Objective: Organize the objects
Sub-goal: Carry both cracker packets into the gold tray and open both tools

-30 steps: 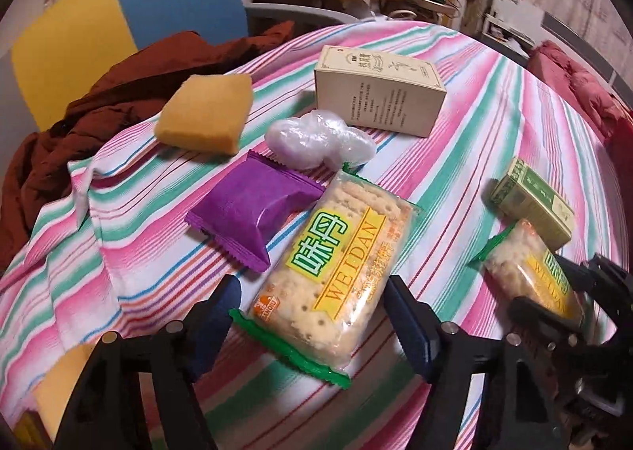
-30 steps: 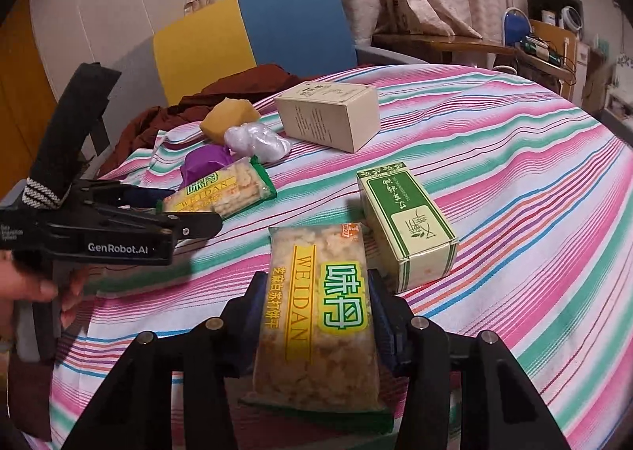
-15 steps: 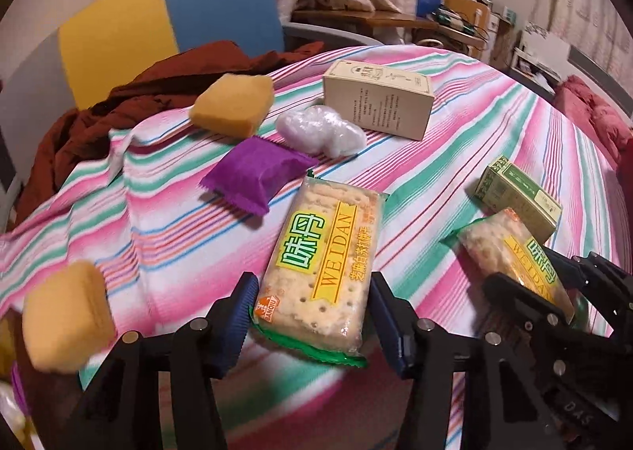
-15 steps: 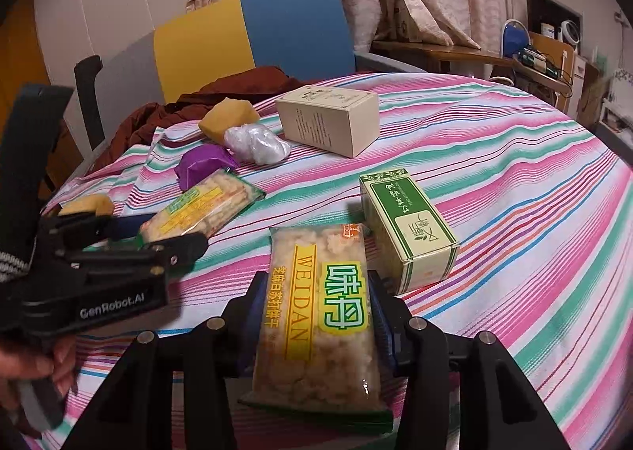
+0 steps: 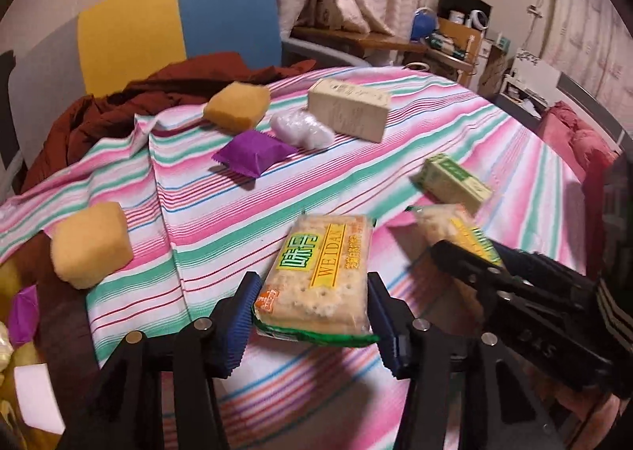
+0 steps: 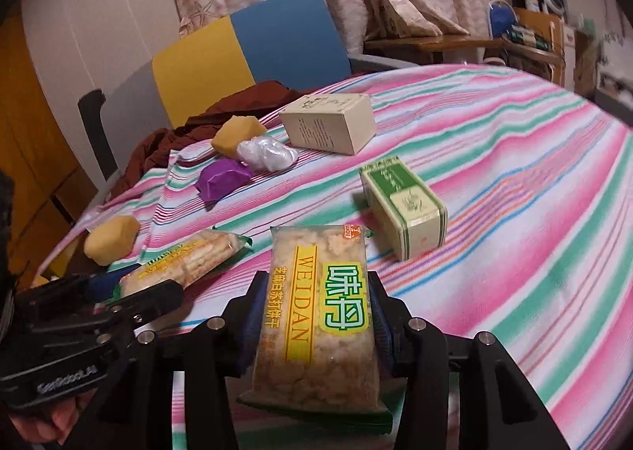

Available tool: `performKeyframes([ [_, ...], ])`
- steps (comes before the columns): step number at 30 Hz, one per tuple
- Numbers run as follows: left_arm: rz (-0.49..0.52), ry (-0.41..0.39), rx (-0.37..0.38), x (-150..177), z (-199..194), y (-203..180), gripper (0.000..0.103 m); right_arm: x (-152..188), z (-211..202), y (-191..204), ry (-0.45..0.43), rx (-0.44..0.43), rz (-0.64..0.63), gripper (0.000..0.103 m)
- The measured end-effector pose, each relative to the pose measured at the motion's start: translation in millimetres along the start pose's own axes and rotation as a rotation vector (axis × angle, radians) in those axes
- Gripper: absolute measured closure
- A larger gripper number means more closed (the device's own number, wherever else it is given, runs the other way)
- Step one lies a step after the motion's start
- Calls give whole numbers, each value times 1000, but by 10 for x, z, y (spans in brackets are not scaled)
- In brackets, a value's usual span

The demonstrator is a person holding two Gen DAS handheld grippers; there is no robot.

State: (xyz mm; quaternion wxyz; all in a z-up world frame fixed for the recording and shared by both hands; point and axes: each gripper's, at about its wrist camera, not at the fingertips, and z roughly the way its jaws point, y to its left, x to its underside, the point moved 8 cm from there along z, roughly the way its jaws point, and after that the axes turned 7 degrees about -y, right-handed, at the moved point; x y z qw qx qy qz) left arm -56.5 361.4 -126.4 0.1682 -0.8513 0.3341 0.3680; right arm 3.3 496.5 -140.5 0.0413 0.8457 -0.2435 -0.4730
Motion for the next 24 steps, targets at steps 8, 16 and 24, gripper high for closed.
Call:
performKeyframes([
  [8, -95, -7, 60, 83, -224, 99, 50, 26, -161, 102, 0, -36, 62, 55],
  [16, -170, -78, 122, -19, -553, 178, 53, -86, -325, 386, -24, -85, 30, 55],
  [24, -238, -129, 146, -48, -788, 326, 55, -136, -425, 623, -31, -117, 9, 55],
])
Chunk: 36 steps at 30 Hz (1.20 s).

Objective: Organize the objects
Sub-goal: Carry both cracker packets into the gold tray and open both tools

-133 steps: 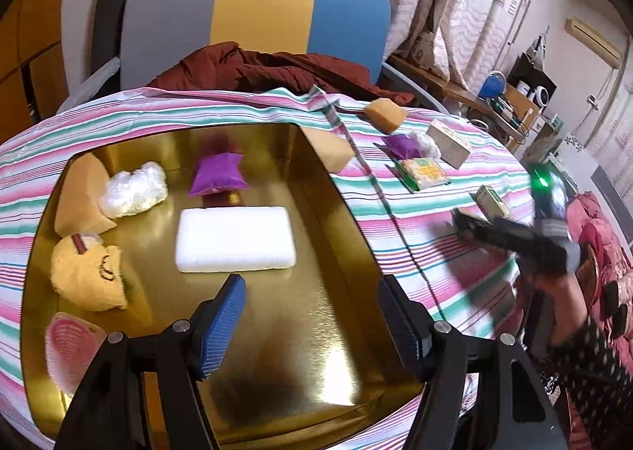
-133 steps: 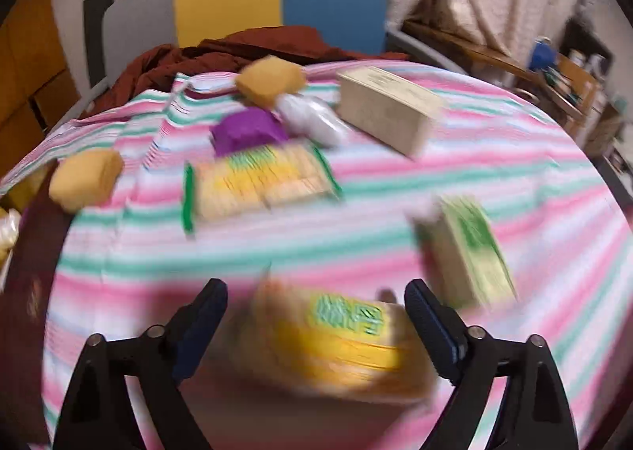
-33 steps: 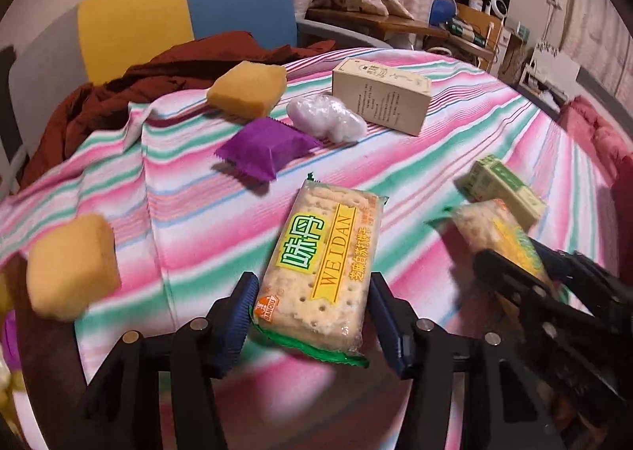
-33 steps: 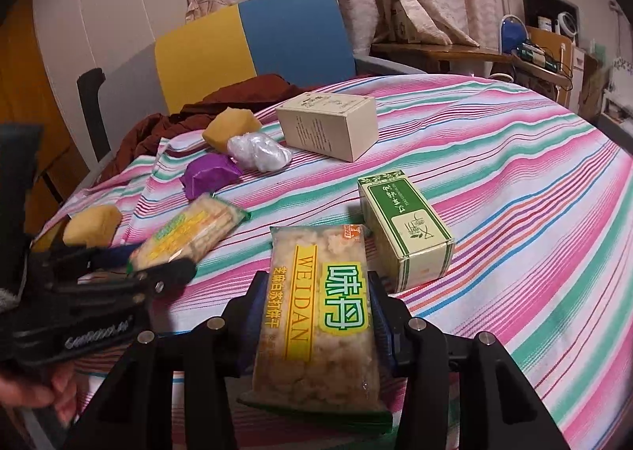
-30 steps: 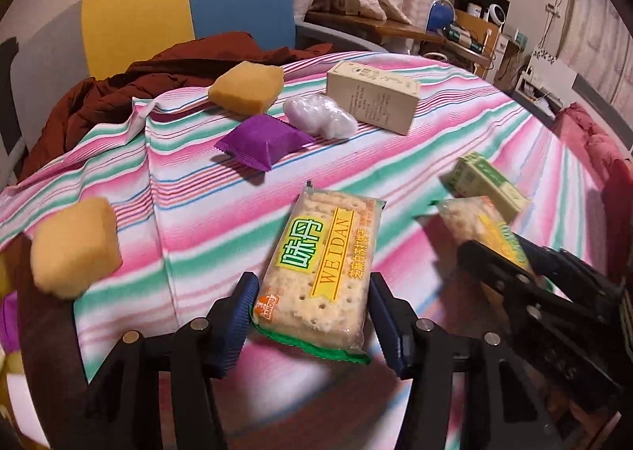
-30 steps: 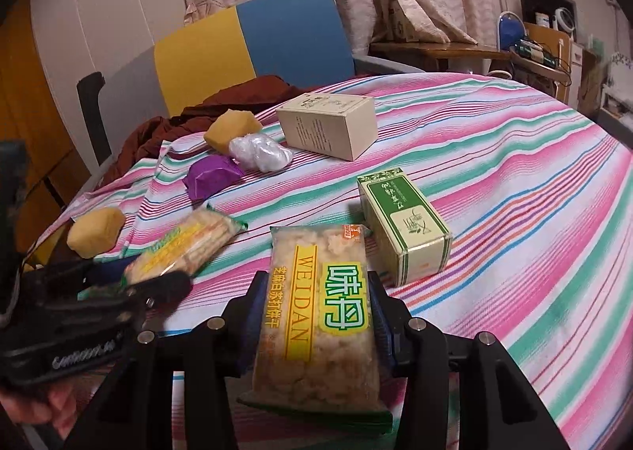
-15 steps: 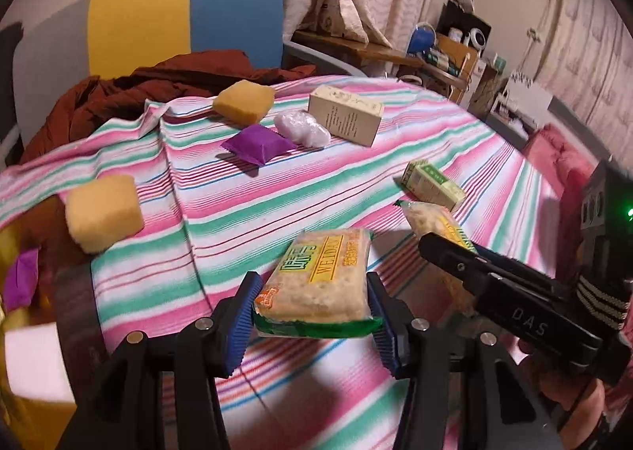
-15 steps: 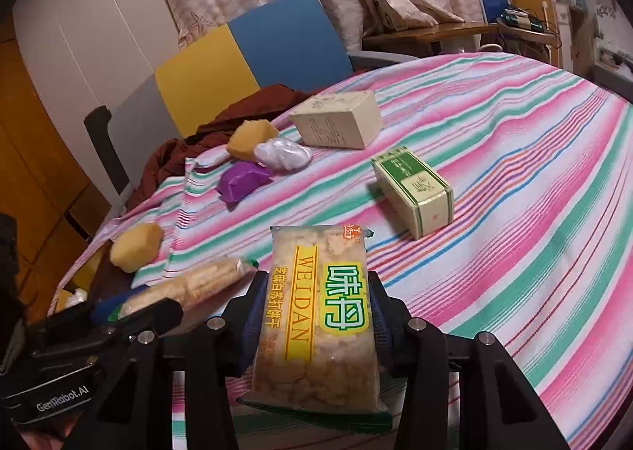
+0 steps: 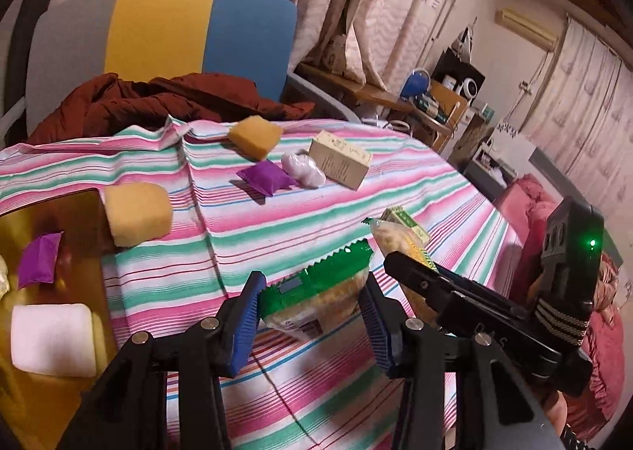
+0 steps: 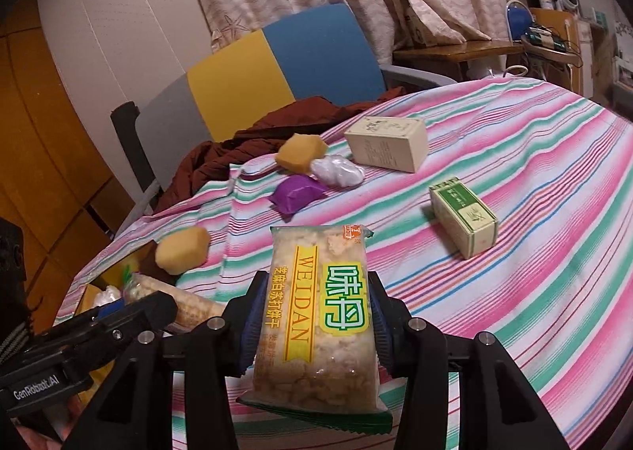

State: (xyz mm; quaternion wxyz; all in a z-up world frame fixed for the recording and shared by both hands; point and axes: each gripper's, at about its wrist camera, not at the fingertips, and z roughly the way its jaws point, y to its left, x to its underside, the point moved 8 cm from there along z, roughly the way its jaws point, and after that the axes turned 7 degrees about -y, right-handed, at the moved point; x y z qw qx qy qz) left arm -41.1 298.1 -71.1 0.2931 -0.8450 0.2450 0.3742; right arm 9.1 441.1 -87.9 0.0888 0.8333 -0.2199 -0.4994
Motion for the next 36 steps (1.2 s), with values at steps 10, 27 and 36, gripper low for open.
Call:
performKeyframes([
  [10, -114, -103, 38, -191, -513, 250, 55, -57, -127, 438, -6, -81, -34, 55],
  [27, -224, -223, -215, 39, -1575, 1459, 55, 402, -39, 1957, 139, -386, -219, 55],
  [36, -371, -176, -321, 371, -1742, 2015, 48, 803, 33, 2446, 225, -475, -301, 35],
])
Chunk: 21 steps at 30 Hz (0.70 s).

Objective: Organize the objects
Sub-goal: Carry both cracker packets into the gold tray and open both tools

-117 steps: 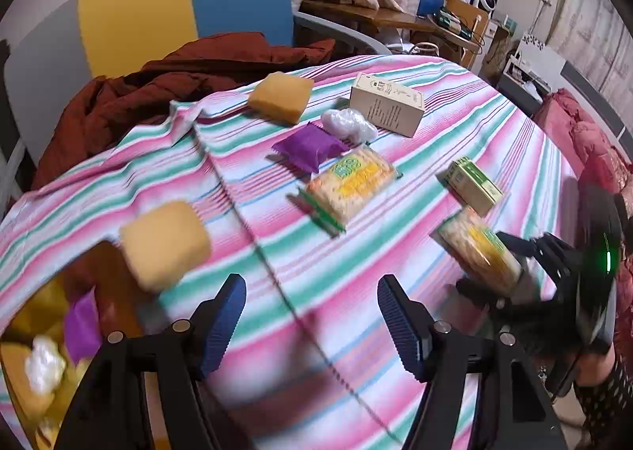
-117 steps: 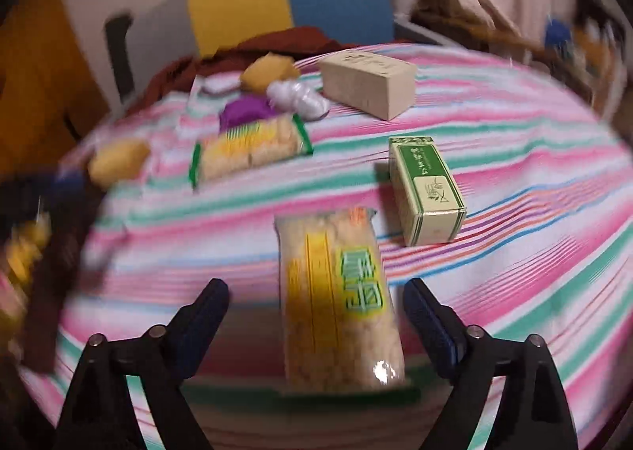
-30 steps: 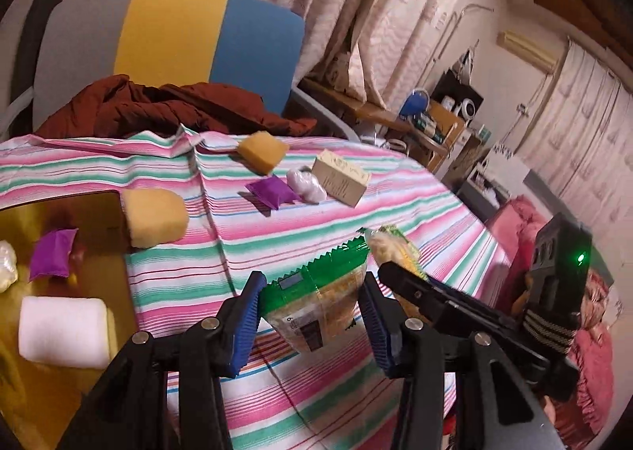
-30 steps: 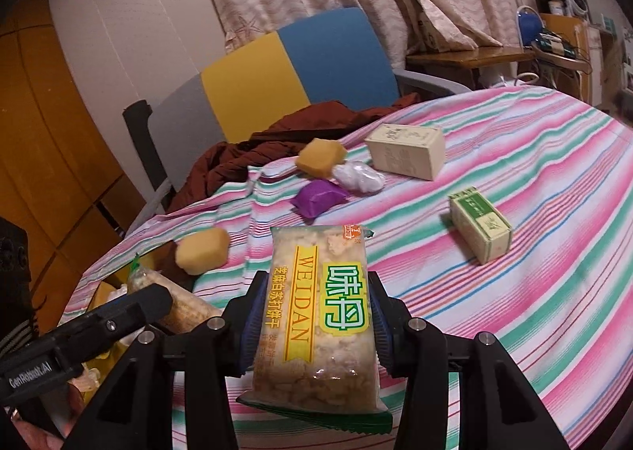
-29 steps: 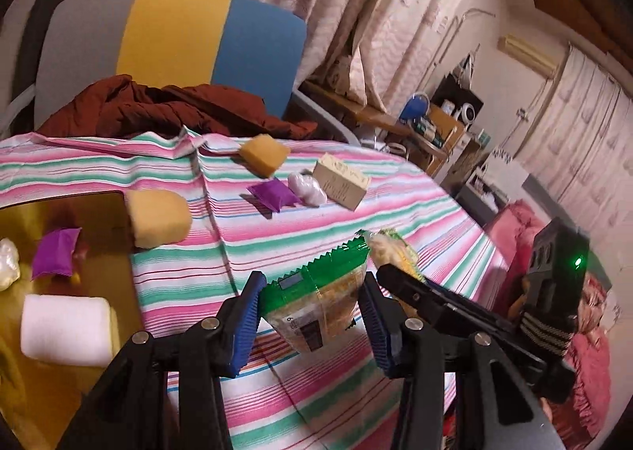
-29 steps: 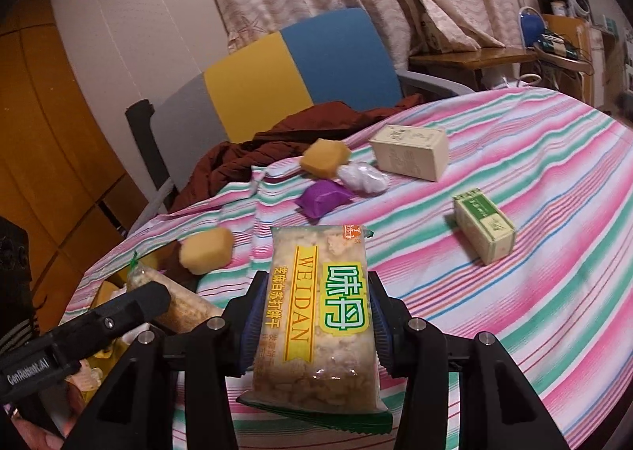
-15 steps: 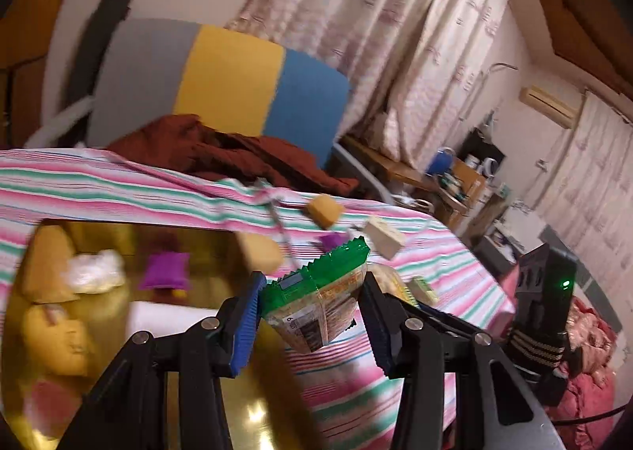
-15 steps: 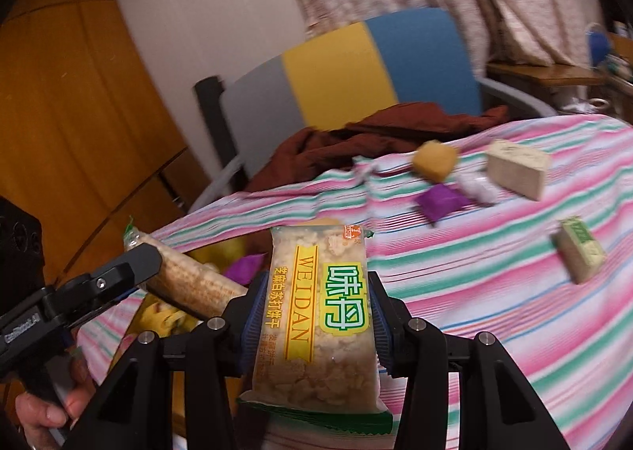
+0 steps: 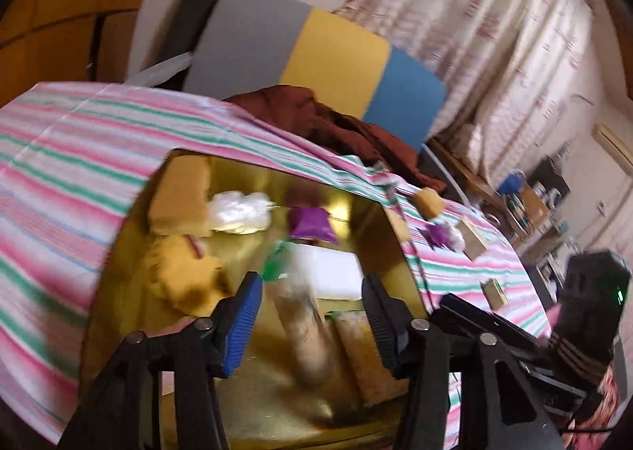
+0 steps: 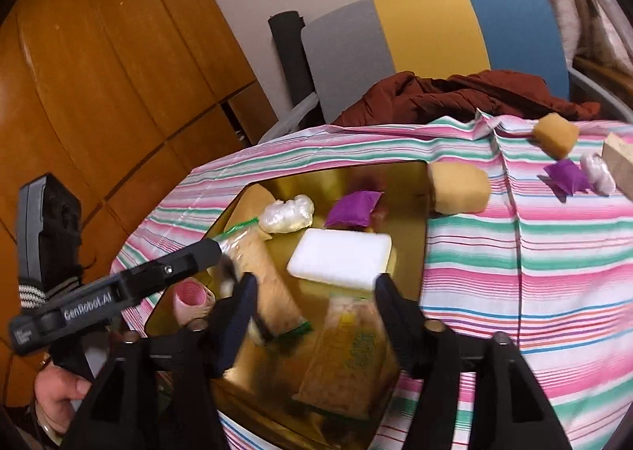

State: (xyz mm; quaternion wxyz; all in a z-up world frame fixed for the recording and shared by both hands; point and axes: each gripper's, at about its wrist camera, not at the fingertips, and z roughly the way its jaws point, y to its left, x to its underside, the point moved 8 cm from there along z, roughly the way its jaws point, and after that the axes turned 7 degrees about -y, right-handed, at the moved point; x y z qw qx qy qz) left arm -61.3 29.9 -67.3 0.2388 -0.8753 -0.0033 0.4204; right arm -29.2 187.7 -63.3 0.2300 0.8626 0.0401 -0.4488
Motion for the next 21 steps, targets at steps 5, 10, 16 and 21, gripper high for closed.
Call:
performKeyframes([
  [5, -57, -22, -48, -82, -56, 163, 47, 8, 4, 10, -12, 11, -23, 31],
  [10, -38, -9, -72, -59, -41, 123, 46, 15, -46, -105, -17, 26, 25, 29],
  [16, 52, 57, -46, 77, 76, -135, 33, 26, -78, -275, -23, 43, 79, 27],
  [21, 152, 88, -29, 184, 129, -382, 31, 14, -142, -392, -42, 62, 92, 25],
])
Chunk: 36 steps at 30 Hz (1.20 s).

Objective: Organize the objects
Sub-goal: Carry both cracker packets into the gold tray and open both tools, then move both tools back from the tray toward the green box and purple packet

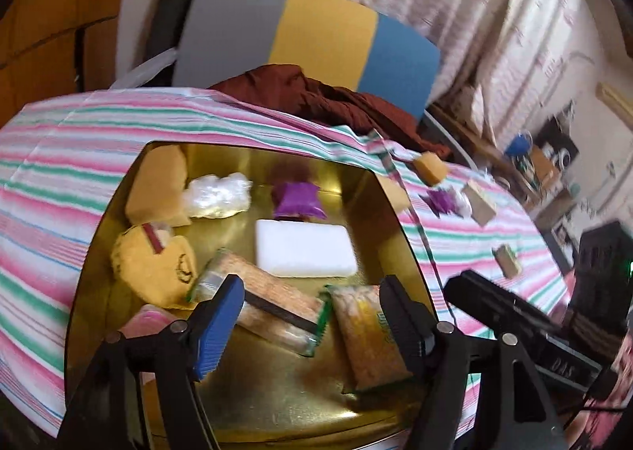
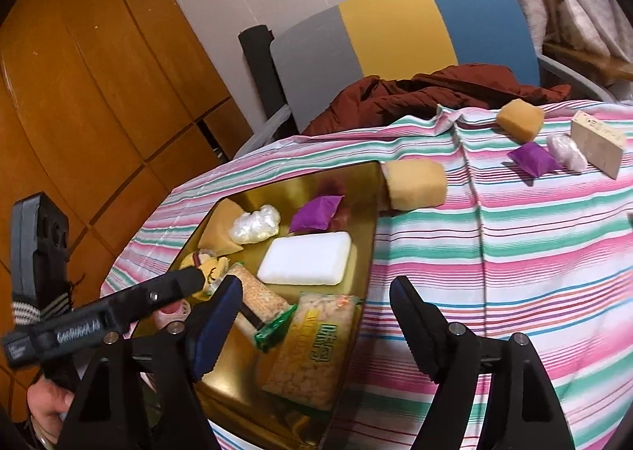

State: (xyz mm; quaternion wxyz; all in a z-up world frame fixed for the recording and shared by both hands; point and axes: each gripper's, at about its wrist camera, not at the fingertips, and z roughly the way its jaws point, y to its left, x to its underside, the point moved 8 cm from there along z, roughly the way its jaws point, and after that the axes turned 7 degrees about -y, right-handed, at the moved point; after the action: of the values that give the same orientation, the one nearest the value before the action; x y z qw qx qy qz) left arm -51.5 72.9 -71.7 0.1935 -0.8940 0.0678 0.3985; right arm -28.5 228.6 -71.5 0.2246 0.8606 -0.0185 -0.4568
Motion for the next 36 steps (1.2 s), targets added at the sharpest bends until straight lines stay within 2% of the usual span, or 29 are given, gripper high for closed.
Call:
performKeyframes([
  [7, 102, 38, 23, 56, 55, -299, 30, -27, -141, -412, -20, 89, 33, 21],
  [12, 103, 106, 95, 156, 145, -565, 30, -15, -349, -1016, -42, 250, 102, 12],
  [17, 209, 123, 126, 218, 176, -904, 30, -8, -600, -1754, -28, 419, 159, 5],
  [20, 248, 125, 144, 219, 188, -1055, 30, -114, -770, -2135, -43, 525, 135, 0],
  [24, 265, 142, 160, 223, 244, -1200, 30, -321, -938, -2691, -68, 664, 110, 0],
  [28, 277, 158, 175, 229, 295, -1346, 30, -394, -912, -3126, -48, 684, 152, 0],
  [32, 316, 161, 176, 220, 341, -1463, 30, -417, -837, -3324, -41, 672, 161, 0],
  [35, 336, 166, 178, 203, 388, -1535, 30, -389, -739, -3374, -21, 660, 157, 15],
  [36, 342, 169, 179, 193, 416, -1557, 30, -364, -708, -3382, -9, 644, 164, 24],
])
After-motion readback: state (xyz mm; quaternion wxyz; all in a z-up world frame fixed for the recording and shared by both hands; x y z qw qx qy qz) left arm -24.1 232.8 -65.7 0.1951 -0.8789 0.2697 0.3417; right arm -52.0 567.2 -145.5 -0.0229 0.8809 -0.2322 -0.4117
